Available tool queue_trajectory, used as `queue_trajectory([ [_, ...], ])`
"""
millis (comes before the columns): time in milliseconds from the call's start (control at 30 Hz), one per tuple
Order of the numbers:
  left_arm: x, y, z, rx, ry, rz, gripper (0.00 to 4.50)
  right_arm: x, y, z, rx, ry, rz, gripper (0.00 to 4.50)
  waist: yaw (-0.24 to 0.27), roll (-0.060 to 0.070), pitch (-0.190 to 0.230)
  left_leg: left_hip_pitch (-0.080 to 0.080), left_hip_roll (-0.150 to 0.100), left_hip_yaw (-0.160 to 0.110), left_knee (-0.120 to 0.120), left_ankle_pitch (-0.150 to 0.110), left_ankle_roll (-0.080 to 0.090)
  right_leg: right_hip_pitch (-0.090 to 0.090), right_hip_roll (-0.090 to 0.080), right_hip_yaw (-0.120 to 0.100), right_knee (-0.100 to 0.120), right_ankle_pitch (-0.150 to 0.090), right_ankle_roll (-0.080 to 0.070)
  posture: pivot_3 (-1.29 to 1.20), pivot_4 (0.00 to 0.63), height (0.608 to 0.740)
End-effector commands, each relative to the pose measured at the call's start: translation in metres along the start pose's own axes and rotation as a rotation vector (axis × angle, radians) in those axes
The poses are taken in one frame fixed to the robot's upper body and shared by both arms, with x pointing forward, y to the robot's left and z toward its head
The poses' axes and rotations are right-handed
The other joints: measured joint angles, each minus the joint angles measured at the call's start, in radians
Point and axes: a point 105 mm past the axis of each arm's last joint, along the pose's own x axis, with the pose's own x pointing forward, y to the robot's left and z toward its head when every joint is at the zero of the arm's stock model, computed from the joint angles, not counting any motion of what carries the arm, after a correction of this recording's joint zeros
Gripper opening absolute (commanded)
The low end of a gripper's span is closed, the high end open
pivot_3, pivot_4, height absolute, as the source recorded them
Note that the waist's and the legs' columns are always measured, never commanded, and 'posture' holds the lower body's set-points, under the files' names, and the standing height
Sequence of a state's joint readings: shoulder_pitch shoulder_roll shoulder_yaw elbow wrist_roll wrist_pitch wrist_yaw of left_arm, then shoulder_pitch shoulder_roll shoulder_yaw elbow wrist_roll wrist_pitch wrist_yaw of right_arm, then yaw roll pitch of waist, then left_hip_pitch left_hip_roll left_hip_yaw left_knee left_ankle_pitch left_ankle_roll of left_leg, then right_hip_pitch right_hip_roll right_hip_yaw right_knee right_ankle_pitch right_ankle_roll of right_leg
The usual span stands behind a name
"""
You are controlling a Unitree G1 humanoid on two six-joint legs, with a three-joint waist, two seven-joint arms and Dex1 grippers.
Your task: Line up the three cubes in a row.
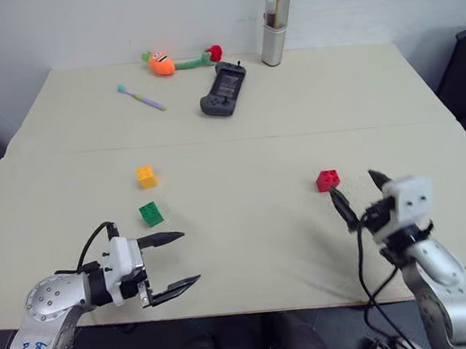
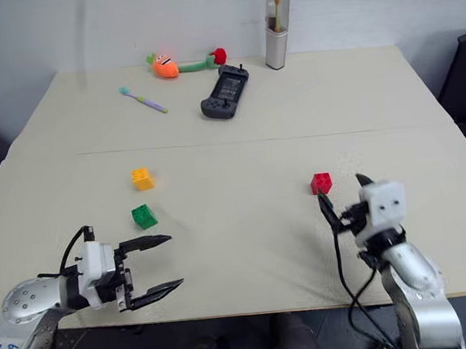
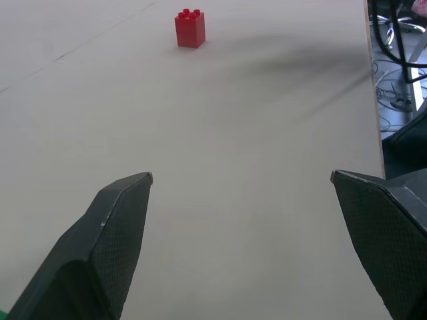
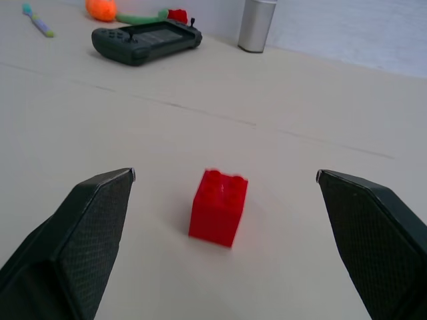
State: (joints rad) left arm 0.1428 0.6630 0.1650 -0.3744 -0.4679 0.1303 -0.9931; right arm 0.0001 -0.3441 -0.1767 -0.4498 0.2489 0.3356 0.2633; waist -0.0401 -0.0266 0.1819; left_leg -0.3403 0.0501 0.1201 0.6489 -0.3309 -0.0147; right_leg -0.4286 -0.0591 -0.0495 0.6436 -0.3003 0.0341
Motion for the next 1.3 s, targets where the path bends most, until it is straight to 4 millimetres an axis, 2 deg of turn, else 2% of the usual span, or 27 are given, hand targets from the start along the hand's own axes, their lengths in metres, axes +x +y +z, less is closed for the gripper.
queue_trajectory([
  [33,0.01,-0.002,0.004,0.021,-0.016,-0.024,4.5,0.024,-0.011,-0.004,0.005,0.025,-0.075,4.5,0.004,0.0,0.0,-0.001,0.0,0.0,0.001,0.0,0.0,0.0,0.0,0.0,0.0,0.0,0.0,0.0,0.15,0.74],
  [233,0.013,-0.003,0.006,0.026,-0.023,-0.012,4.5,0.045,-0.011,-0.021,0.046,0.103,-0.073,4.5,0.009,0.0,0.0,-0.001,0.0,0.0,0.001,0.0,0.002,0.0,-0.001,0.0,0.0,0.0,0.001,0.0,0.15,0.74],
  [333,0.012,-0.003,0.005,0.035,-0.016,-0.001,4.5,0.049,-0.004,-0.031,0.105,0.15,-0.032,3.92,0.007,0.0,0.0,-0.001,0.0,0.0,0.001,0.0,0.003,0.0,-0.001,0.0,0.0,0.0,0.001,0.0,0.15,0.74],
  [500,0.011,0.0,0.005,0.043,-0.015,0.02,4.5,0.047,0.002,-0.028,0.137,0.146,0.004,2.19,0.006,0.0,0.0,0.0,0.0,0.0,0.0,-0.001,0.004,0.0,-0.001,0.0,0.001,0.0,0.001,0.0,0.15,0.74],
  [567,0.01,0.002,0.005,0.047,-0.013,0.023,4.5,0.047,0.005,-0.018,0.16,0.103,0.067,1.52,0.006,0.0,0.0,-0.001,0.0,0.0,0.0,-0.001,0.004,0.0,-0.001,0.0,0.001,0.0,0.001,0.0,0.15,0.74],
  [633,0.011,0.003,0.006,0.05,-0.013,0.025,4.5,0.046,0.01,-0.005,0.151,0.049,0.156,1.5,0.007,0.0,0.0,-0.001,0.0,0.0,0.0,-0.001,0.004,0.0,-0.001,0.0,0.001,0.001,0.001,0.0,0.15,0.74],
  [700,0.009,0.006,0.005,0.05,-0.009,0.029,4.5,0.026,0.045,0.015,-0.061,-0.038,0.608,1.5,0.009,0.003,0.002,-0.001,0.0,0.0,0.001,-0.001,0.005,0.0,-0.001,0.0,0.0,0.001,0.001,0.0,0.15,0.74],
  [733,0.008,0.007,0.005,0.048,-0.006,0.03,4.5,0.013,0.055,0.015,-0.133,-0.027,0.801,1.5,0.01,0.004,0.002,-0.001,0.0,0.001,0.001,-0.002,0.007,0.0,-0.001,0.0,-0.001,0.001,0.002,0.0,0.15,0.74],
  [767,0.008,0.007,0.004,0.045,-0.003,0.029,4.5,0.005,0.058,0.011,-0.185,0.005,0.923,1.5,0.011,0.003,0.002,-0.001,-0.001,0.001,0.001,-0.002,0.008,0.0,-0.001,0.0,-0.001,0.001,0.002,0.0,0.15,0.74],
  [833,0.007,0.008,0.002,0.042,0.003,0.025,4.5,0.004,0.057,0.006,-0.213,0.04,1.013,1.5,0.008,0.001,0.001,0.0,0.0,0.0,0.001,-0.002,0.008,0.002,0.0,-0.001,-0.003,0.001,0.002,0.0,0.15,0.74],
  [933,0.006,0.009,0.001,0.037,0.012,0.018,4.5,0.003,0.065,0.001,-0.263,0.063,1.223,1.5,0.003,0.0,0.002,0.001,0.0,0.001,0.002,-0.002,0.007,0.002,0.0,-0.001,-0.001,0.001,0.002,0.0,0.15,0.74],
  [1067,0.006,0.007,0.002,0.034,0.016,0.016,4.5,0.01,0.07,-0.011,-0.248,0.064,1.323,1.5,0.01,0.0,0.002,0.001,0.0,0.001,0.002,-0.002,0.007,0.002,0.0,-0.001,-0.001,0.001,0.002,0.0,0.15,0.74],
  [1300,0.001,0.004,0.004,0.032,0.027,0.019,4.5,0.02,0.073,-0.033,-0.298,0.066,1.369,1.5,0.011,0.0,0.002,0.0,0.0,0.001,0.004,-0.001,0.006,0.002,-0.002,-0.001,-0.001,0.001,0.002,0.0,0.15,0.74],
])
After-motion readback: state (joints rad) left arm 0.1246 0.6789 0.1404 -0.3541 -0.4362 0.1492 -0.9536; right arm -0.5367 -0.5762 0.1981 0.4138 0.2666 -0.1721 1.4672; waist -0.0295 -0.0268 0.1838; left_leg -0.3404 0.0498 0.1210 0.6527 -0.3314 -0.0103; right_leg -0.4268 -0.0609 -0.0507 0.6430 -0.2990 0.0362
